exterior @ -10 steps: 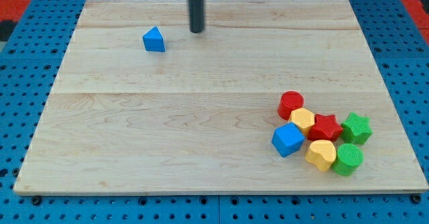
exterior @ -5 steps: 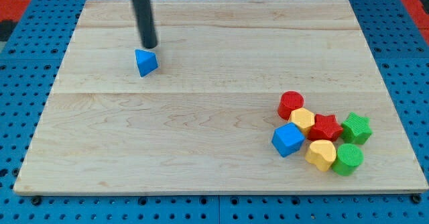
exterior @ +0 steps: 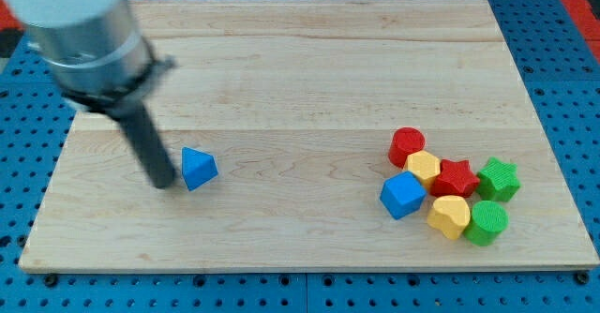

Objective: Push the blue triangle towards the group of blocks

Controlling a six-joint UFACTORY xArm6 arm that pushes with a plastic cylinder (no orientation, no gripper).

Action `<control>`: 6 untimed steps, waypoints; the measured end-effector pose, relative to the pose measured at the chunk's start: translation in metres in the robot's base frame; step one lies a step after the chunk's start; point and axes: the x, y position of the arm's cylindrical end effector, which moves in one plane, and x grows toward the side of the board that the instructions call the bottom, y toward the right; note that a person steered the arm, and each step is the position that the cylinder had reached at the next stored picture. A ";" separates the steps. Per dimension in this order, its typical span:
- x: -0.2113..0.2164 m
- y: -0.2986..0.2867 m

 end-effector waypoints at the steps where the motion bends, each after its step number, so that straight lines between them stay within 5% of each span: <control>1: -0.014 0.066; 2: -0.013 0.009; 3: -0.062 0.014; 5: -0.008 0.164; 6: -0.010 0.054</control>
